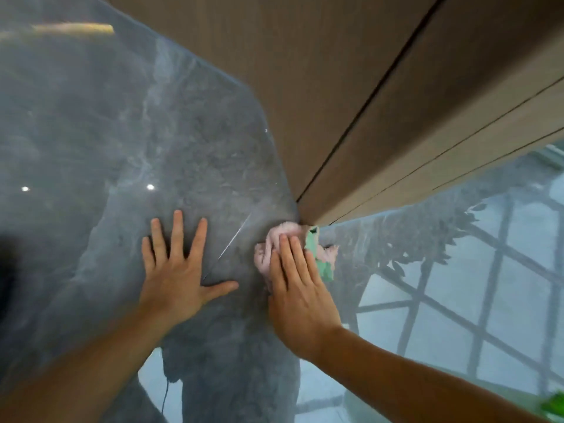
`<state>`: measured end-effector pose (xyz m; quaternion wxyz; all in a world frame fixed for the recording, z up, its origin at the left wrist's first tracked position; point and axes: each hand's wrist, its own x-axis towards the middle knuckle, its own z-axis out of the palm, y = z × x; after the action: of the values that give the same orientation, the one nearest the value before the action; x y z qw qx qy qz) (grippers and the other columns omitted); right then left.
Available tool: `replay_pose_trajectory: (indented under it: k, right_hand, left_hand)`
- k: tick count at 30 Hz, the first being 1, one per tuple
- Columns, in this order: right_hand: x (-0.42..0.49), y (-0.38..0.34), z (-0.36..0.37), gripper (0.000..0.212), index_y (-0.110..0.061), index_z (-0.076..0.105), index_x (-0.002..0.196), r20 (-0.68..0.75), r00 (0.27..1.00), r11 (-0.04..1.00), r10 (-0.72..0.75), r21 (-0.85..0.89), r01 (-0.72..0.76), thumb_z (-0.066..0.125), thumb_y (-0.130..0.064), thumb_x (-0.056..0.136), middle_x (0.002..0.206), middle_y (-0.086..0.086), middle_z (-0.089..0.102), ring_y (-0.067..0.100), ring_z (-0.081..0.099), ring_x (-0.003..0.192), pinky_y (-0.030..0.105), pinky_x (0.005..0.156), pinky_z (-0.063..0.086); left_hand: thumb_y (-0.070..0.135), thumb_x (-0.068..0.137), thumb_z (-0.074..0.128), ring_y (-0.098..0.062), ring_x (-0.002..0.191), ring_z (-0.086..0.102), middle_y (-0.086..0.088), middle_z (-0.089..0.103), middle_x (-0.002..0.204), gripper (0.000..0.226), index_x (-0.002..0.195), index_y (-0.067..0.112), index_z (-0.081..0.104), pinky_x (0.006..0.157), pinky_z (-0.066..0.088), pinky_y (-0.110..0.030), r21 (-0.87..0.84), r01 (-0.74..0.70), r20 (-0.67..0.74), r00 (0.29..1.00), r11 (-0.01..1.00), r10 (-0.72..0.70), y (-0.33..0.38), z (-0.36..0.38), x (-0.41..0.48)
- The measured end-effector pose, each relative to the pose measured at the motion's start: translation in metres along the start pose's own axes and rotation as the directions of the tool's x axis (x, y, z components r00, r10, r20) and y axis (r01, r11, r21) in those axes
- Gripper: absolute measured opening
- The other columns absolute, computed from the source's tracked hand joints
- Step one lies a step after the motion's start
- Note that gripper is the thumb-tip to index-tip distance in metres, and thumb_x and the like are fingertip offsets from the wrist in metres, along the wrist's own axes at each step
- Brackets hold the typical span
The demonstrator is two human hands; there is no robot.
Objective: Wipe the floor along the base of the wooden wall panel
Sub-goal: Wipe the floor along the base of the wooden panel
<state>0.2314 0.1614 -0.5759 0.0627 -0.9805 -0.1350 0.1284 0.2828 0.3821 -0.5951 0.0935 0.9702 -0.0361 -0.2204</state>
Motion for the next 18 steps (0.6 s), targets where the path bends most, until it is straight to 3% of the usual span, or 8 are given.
replay_pose_trajectory:
  k: [2, 4, 9, 14, 18]
  right_hand:
    - [0.01, -0.004, 0.002, 0.076, -0.007, -0.004, 0.154, 0.027, 1.0, 0.999, -0.005, 0.034, 0.004, 0.036, -0.04, 0.098, 0.164, 0.019, -0.004, 0.035, -0.01, 0.15, 0.053, 0.122, 0.008]
    - [0.036, -0.005, -0.001, 0.076, -0.006, -0.001, 0.153, 0.008, 1.0, 0.999, 0.017, 0.037, -0.018, 0.036, -0.042, 0.098, 0.164, 0.02, -0.001, 0.036, -0.006, 0.151, 0.05, 0.123, 0.003]
    - [0.13, -0.007, -0.01, 0.064, 0.001, 0.014, 0.152, -0.094, 0.995, 1.0, -0.022, 0.02, 0.024, 0.038, -0.014, 0.094, 0.16, 0.025, 0.016, 0.037, 0.006, 0.15, 0.045, 0.124, -0.001]
    - [0.279, 0.009, -0.044, 0.059, -0.006, 0.015, 0.153, -0.199, 0.978, 0.998, -0.061, -0.029, 0.056, 0.035, -0.008, 0.097, 0.162, 0.02, 0.015, 0.033, 0.004, 0.151, 0.042, 0.123, -0.002]
    - [0.323, 0.003, -0.052, 0.055, -0.019, 0.02, 0.154, -0.243, 0.97, 0.999, 0.016, -0.047, -0.028, 0.035, -0.026, 0.102, 0.163, 0.012, 0.018, 0.035, 0.005, 0.151, 0.044, 0.124, 0.001]
  left_hand:
    - [0.097, 0.065, 0.027, -0.06, 0.151, 0.01, -0.027, 0.014, 0.168, 0.124, 0.161, 0.018, 0.022, 0.117, 0.016, -0.073, 0.028, -0.033, -0.045, 0.998, 0.999, 0.034, -0.004, 0.005, -0.001]
    - [0.092, 0.075, 0.026, -0.058, 0.151, 0.014, -0.026, 0.019, 0.168, 0.112, 0.16, 0.018, 0.026, 0.118, 0.017, -0.071, 0.047, -0.04, -0.089, 0.995, 0.998, 0.044, -0.003, 0.01, -0.002]
    - [0.082, 0.086, 0.027, -0.052, 0.154, 0.012, -0.022, 0.019, 0.169, 0.095, 0.159, 0.021, 0.027, 0.122, 0.013, -0.067, 0.047, -0.031, -0.192, 0.981, 0.998, 0.039, -0.002, 0.018, -0.003]
    - [0.078, 0.085, 0.036, -0.052, 0.154, 0.016, -0.021, 0.026, 0.167, 0.091, 0.157, 0.021, 0.034, 0.123, 0.015, -0.066, 0.035, -0.036, -0.29, 0.956, 0.999, 0.045, -0.004, 0.023, -0.003]
    - [0.076, 0.083, 0.044, -0.05, 0.153, 0.02, -0.02, 0.031, 0.166, 0.09, 0.155, 0.022, 0.039, 0.122, 0.018, -0.065, 0.042, -0.04, -0.361, 0.931, 0.998, 0.052, -0.004, 0.029, -0.001]
